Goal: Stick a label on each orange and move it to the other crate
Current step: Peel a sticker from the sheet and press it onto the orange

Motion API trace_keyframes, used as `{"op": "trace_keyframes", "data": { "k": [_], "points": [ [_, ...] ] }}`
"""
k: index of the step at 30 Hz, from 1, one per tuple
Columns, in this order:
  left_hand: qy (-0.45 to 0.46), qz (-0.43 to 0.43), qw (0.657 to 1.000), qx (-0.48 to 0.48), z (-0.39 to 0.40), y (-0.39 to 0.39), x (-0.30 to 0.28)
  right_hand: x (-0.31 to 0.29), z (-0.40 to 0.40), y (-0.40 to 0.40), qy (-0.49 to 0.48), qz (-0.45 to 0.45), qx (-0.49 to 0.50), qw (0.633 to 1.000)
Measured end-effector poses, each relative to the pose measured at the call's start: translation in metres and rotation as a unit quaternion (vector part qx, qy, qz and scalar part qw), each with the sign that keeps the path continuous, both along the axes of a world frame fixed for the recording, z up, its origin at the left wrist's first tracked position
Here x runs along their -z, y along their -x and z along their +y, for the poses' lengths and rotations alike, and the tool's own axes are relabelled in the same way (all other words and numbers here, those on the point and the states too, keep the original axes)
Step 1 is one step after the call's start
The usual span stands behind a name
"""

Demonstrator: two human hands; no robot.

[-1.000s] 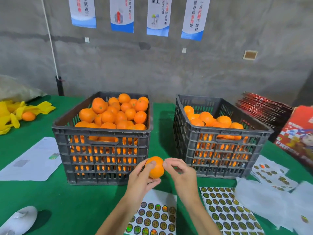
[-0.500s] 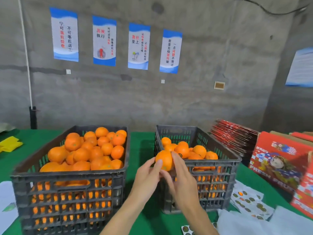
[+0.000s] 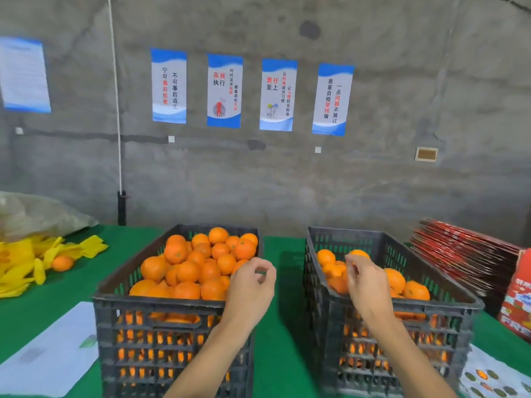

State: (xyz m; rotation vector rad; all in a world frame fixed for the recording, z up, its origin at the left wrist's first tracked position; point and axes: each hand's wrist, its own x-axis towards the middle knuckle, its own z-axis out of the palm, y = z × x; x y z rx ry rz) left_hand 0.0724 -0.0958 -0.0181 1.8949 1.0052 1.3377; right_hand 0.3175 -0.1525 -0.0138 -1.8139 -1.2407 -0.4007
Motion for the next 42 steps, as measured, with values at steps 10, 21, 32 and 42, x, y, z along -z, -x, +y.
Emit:
{"op": "trace_keyframes", "data": {
  "k": [10, 21, 32, 42],
  "points": [
    [0.016, 0.223, 0.968, -0.11, 0.119, 0.012, -0.006, 0.003, 0.06, 0.101, -0.016, -0.038, -0.179, 0.983],
    [0.036, 0.382, 0.919, -0.09, 0.19, -0.027, 0.007, 0.021, 0.083, 0.136, 0.01, 0.023, -0.192, 0.981],
    [-0.156, 0.17, 0.967, -0.112, 0.132, -0.02, -0.034, 0.036, 0.045, 0.143, -0.025, 0.093, -0.183, 0.978],
    [-0.191, 0.009, 0.98, -0.059, -0.046, 0.033, 0.042, 0.094, -0.033, 0.152, -0.077, 0.124, -0.223, 0.964]
  ]
}}
